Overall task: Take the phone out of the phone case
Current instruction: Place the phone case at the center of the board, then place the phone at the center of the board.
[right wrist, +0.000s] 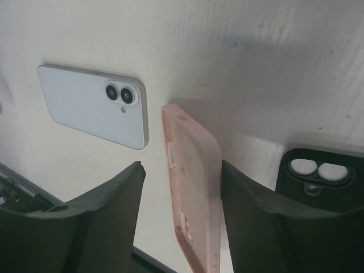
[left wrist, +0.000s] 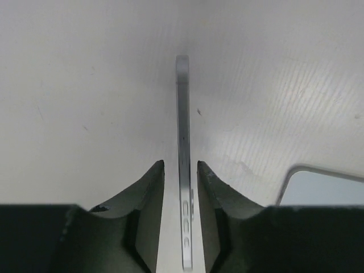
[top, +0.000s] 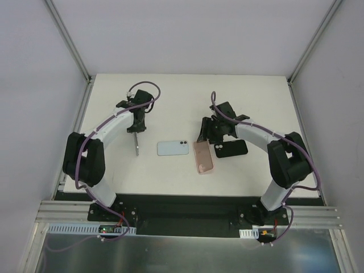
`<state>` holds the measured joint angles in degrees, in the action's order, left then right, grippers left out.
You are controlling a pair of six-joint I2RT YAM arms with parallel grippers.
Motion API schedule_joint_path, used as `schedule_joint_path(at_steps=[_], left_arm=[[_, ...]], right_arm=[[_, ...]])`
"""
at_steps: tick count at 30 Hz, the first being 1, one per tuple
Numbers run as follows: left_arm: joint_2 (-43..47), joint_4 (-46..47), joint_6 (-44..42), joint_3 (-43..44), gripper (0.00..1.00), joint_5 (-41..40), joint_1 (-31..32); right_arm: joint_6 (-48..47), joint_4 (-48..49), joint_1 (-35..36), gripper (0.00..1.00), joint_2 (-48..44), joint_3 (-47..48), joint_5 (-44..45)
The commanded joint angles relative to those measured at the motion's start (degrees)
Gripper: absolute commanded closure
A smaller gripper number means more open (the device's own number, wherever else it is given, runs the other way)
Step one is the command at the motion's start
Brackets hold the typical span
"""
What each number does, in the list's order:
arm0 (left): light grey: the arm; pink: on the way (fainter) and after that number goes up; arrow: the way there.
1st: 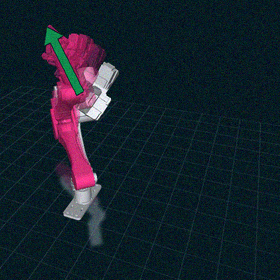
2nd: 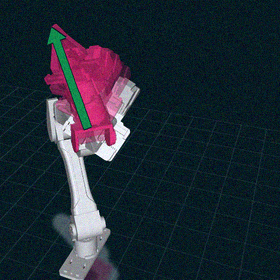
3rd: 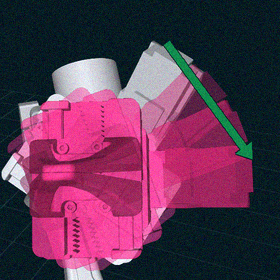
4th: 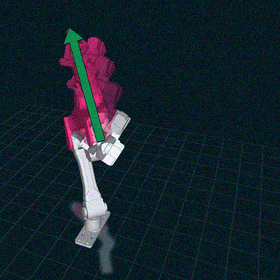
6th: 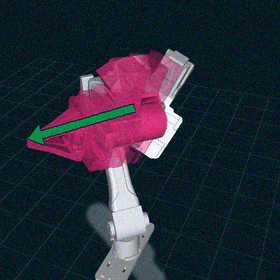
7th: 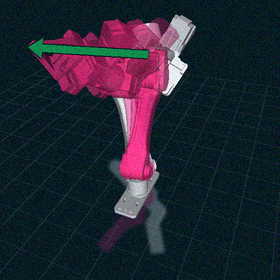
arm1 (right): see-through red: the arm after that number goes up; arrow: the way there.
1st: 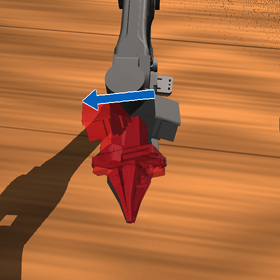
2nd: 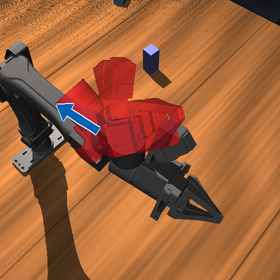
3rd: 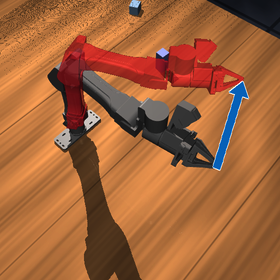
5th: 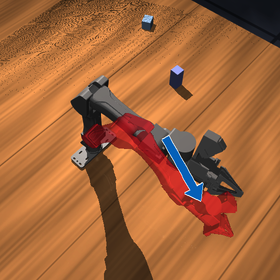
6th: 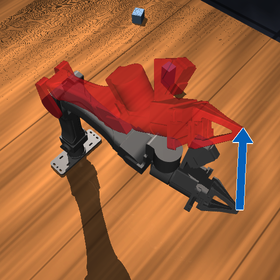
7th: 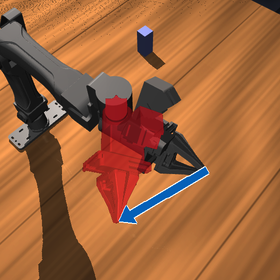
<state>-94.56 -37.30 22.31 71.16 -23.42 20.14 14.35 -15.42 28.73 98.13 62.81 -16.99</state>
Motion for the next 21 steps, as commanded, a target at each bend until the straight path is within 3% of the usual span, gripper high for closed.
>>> schedule_joint_path(at_steps=[1, 2, 5, 10, 11, 12, 21], left_arm=[[-0.36, -0.67, 1.6, 3.55, 0.58, -2.16, -0.28], [-0.27, -0.58, 1.6, 3.64, 0.51, -1.72, -0.28], [0.52, -0.67, 1.6, 4.17, 0.36, 0.04, -0.28], [5.51, -0.67, 0.99, 4.69, 0.24, 2.32, -0.37], [6.57, -0.67, 0.73, 4.69, 0.23, 3.28, -0.37], [7.72, -0.67, 0.29, 4.61, 0.22, 3.81, -0.45], [24.49, -0.67, -1.56, -0.3, 0.17, 11.36, -3.0]], right_arm=[[-0.55, -2.93, -0.25, 0.41, -2.05, 3.81, 6.52], [-1.07, -3.64, -0.25, 0.35, -2.67, 3.82, 7.67], [-1.6, -6.8, -0.34, 0.34, -6.36, 3.55, 12.5], [-3.01, -14.79, -0.43, 0.26, -14.08, 3.81, 23.66], [-3.1, -16.55, -0.43, 0.19, -15.15, 4.25, 25.33], [-3.1, -18.31, -0.43, 0.02, -16.11, 4.52, 28.48], [-1.7, -30.1, -0.52, 0.01, -30.6, 0.05, 38.96]])
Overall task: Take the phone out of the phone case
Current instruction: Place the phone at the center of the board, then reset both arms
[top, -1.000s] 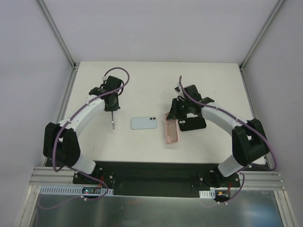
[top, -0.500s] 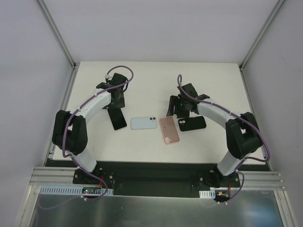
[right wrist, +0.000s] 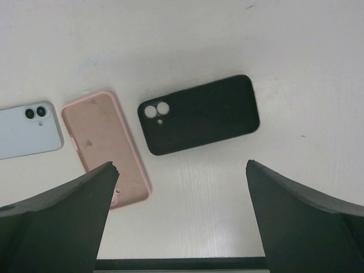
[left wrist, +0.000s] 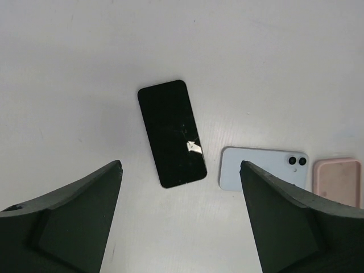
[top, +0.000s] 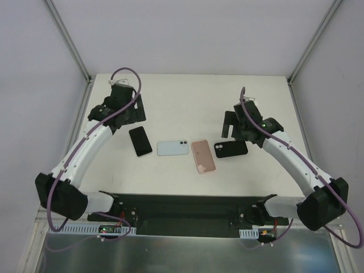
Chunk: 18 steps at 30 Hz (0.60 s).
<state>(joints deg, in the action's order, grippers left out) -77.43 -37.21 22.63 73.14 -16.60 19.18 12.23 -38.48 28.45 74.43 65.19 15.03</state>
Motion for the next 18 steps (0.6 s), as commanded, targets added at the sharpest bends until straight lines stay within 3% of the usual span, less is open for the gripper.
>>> schedule_joint_path(at_steps=[1, 9, 18], left_arm=[[8.6, -0.76, -1.98, -2.91, 0.16, 5.52, -2.21], [20.37, -0.84, -2.68, -10.29, 0.15, 10.71, -2.83], [26.36, -3.22, -1.89, -12.5, 0.14, 11.06, -3.1]], right_arm=[[0.69, -8.27, -0.23, 0.0, -8.15, -2.96, 7.47], [2.62, -15.83, -0.23, 0.0, -17.55, -4.89, 12.83], [4.21, -21.11, -0.23, 0.01, -26.08, -6.3, 15.91]])
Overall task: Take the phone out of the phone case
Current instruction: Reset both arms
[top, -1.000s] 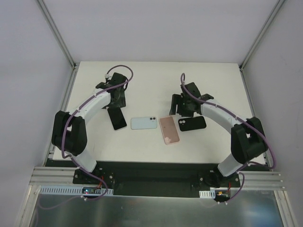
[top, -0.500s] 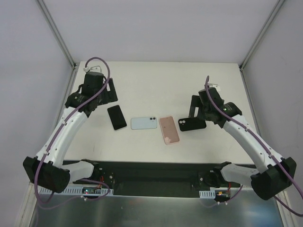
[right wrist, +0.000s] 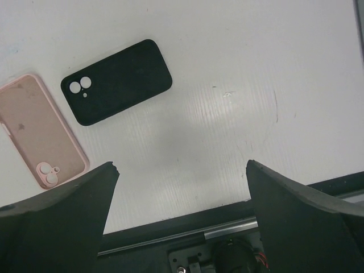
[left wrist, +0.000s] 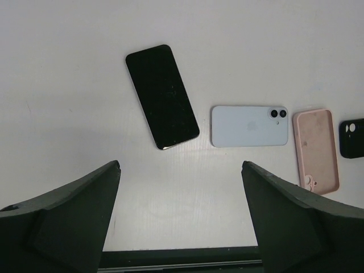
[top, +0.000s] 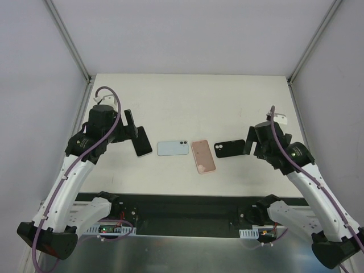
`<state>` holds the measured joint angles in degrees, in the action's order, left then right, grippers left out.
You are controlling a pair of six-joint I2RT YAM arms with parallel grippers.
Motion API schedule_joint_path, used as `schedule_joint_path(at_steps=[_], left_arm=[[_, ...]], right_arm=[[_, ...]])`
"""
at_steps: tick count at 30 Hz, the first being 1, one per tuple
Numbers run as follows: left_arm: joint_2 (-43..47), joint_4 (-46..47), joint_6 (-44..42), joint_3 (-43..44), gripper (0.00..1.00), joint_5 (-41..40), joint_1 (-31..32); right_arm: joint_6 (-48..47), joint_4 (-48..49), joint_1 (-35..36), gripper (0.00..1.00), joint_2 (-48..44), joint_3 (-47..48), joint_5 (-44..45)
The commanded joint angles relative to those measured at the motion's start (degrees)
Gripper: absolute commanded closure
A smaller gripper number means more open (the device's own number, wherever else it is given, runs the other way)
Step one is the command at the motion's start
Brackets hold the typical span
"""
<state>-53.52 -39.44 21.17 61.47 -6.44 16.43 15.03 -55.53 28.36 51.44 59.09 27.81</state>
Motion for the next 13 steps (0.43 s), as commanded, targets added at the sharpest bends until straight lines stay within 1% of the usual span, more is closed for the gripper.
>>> schedule_joint_path(at_steps=[1, 9, 13], left_arm=[[2.63, -0.99, -0.25, -0.92, 0.13, 0.9, -0.34], [4.03, -1.78, 0.63, -1.18, 0.13, 1.87, -0.43], [4.47, -1.87, 0.8, -1.18, 0.13, 1.95, -0.43]], right_arm=[[1.67, -4.67, -0.15, 0.0, -3.54, -0.2, 3.3], [2.46, -7.13, -0.15, 0.0, -7.93, -0.03, 5.15], [2.99, -8.37, -0.23, 0.0, -7.67, 0.24, 5.76]])
